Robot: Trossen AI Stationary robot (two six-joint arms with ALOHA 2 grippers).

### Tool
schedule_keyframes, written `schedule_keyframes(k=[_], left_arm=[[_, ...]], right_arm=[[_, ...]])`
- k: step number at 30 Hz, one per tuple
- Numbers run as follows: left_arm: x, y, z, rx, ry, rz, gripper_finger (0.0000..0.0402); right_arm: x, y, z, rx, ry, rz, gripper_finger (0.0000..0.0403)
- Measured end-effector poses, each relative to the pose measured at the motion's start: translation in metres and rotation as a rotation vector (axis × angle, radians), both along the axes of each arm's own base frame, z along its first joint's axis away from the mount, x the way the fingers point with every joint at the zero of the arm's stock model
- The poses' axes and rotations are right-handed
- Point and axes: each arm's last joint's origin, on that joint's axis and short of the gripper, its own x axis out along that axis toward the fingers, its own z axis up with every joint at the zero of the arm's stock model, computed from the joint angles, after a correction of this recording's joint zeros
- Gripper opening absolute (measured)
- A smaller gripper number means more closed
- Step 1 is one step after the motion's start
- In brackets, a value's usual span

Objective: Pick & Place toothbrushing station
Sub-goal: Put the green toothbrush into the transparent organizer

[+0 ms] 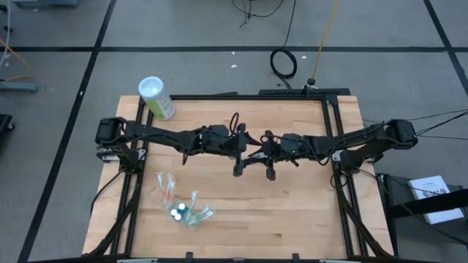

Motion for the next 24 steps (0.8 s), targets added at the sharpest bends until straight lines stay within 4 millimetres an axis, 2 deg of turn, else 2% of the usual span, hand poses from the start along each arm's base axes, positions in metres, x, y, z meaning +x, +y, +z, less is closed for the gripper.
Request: schedule_keyframes(k=[6,10,18,24], left_arm=[[0.002,0.001,-0.001,0.007,-0.017,0.001,0.0256],[0.007,0.001,-0.009,0.003,-0.017,-0.010,0.0242],[0.008,0.002,-0.009,-0.004,-0.032,-0.005,0.0217],[0.008,0.006,-0.009,-0.036,-0.024,0.007,0.0150]], right_arm=[[0.001,0.000,0.000,-0.001,-0.003,0.001,0.0015],[0.003,0.000,-0.004,-0.003,0.007,0.003,0.0015],[0.003,0.000,-0.003,-0.003,-0.001,0.003,0.0015],[0.003,0.000,-0.005,-0.018,0.013,0.006,0.0015]])
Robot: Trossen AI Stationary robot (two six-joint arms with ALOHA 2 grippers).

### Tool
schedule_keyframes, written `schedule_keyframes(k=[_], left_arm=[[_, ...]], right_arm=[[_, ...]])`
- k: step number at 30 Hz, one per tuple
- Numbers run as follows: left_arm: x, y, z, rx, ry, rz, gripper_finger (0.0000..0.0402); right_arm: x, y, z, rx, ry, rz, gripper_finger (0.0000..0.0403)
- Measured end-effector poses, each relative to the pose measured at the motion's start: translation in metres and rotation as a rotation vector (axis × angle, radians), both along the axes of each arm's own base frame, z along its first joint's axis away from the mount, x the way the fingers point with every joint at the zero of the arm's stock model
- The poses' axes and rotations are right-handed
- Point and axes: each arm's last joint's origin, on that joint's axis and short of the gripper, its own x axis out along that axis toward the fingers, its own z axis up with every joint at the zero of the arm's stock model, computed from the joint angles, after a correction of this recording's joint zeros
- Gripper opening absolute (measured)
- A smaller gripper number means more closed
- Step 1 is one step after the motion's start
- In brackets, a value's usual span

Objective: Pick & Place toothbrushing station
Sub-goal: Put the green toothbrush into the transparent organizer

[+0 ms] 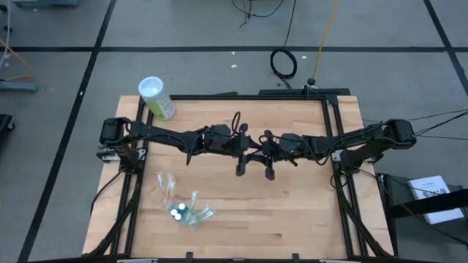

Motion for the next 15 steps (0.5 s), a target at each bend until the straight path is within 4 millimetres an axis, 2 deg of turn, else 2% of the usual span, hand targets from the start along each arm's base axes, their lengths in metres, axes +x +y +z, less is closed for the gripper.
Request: schedule_keyframes(k=[4,7,11,15], left_arm=[[0.000,0.002,0.001,-0.010,-0.001,-0.001,0.0079],[-0.006,0.002,0.009,0.003,-0.003,0.003,0.0021],[-0.027,-0.001,0.041,0.017,-0.037,0.013,0.0016],[-0.058,-0.014,0.074,0.015,-0.031,-0.012,0.0007]], right_arm=[[0.000,0.000,0.000,0.003,0.006,0.006,0.0018],[-0.001,0.001,-0.001,0.008,0.021,0.021,0.0047],[-0.006,0.001,-0.002,0.003,0.073,0.031,0.0100],[-0.016,0.000,0.010,0.004,0.054,0.026,0.0139]])
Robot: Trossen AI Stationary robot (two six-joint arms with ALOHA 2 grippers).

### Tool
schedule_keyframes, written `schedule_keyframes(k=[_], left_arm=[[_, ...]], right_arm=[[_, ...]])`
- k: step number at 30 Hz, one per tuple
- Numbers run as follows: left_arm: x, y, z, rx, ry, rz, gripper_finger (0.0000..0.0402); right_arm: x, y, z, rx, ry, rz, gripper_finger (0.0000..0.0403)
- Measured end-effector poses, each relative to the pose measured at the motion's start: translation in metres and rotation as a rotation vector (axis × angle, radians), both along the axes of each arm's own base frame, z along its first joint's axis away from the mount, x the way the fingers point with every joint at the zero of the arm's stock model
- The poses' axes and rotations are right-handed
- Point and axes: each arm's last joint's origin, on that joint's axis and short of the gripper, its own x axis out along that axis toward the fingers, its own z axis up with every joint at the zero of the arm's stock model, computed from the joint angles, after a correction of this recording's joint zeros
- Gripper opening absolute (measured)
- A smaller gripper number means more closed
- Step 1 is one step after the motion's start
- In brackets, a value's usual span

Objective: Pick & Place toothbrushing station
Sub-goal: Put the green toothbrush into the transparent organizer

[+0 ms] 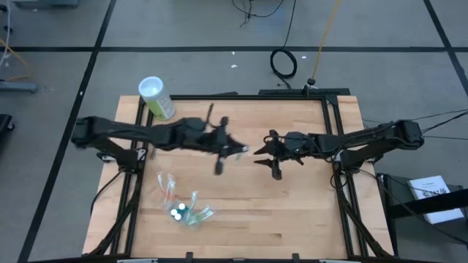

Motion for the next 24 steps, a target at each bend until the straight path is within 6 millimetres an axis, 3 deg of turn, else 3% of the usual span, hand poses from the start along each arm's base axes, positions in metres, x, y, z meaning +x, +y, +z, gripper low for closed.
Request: schedule_keyframes(k=[7,11,14,18,24], left_arm=[[-0.073,-0.059,0.054,-0.089,-0.061,-0.036,0.0006],[-0.111,-0.107,0.057,-0.150,-0.130,-0.015,0.0005],[-0.139,-0.140,0.040,-0.182,-0.174,0.127,0.0005],[-0.165,-0.175,-0.002,-0.243,-0.218,0.221,0.0005],[-0.192,-0.208,-0.070,-0.180,-0.164,0.299,0.0005]], right_arm=[[-0.023,-0.001,0.017,0.025,-0.040,-0.017,0.0163],[-0.034,-0.002,0.016,0.027,-0.080,-0.020,0.0161],[-0.039,-0.002,0.017,0.028,-0.140,-0.019,0.0157],[-0.042,-0.002,0.015,0.029,-0.175,-0.019,0.0155],[-0.042,-0.001,0.015,0.022,-0.203,-0.013,0.0154]])
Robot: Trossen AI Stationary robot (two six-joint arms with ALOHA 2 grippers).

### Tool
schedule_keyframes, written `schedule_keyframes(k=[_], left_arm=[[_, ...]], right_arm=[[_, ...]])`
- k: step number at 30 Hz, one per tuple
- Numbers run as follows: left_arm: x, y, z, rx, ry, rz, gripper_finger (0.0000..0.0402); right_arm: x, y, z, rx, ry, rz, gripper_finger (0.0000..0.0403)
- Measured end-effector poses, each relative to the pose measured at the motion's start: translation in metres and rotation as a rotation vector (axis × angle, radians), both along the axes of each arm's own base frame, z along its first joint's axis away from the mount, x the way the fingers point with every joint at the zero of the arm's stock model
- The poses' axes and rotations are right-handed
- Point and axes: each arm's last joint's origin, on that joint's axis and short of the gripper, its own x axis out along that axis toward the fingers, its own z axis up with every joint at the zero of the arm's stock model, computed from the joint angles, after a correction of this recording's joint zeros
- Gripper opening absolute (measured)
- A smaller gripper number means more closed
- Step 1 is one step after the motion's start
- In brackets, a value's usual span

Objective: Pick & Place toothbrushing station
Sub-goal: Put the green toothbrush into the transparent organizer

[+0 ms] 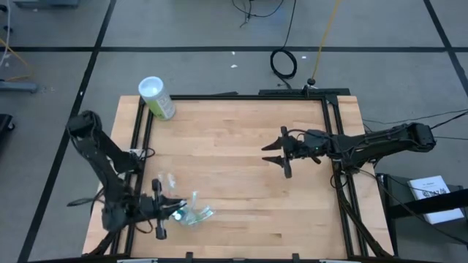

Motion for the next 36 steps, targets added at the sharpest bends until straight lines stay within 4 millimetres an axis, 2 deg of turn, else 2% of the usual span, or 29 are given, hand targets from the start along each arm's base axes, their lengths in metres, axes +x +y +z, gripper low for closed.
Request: schedule_keyframes(k=[3,12,17,27,36], left_arm=[[-0.003,-0.005,-0.020,-0.050,0.005,0.045,0.0005],[0.002,-0.012,-0.041,-0.101,0.046,-0.055,0.0008],[0.008,-0.007,-0.056,-0.091,0.103,-0.027,0.0005],[0.016,-0.001,-0.069,-0.041,0.180,-0.024,0.0026],[0.018,-0.001,-0.072,-0.106,0.204,-0.059,0.0029]], right_arm=[[0.001,0.000,0.003,-0.001,-0.028,0.001,0.0153],[0.002,0.000,0.010,-0.025,-0.110,0.007,0.0153],[0.002,0.000,0.011,-0.060,-0.119,0.012,0.0153],[0.002,0.000,0.011,-0.091,-0.117,0.016,0.0153],[0.002,0.000,0.010,-0.094,-0.113,0.016,0.0153]])
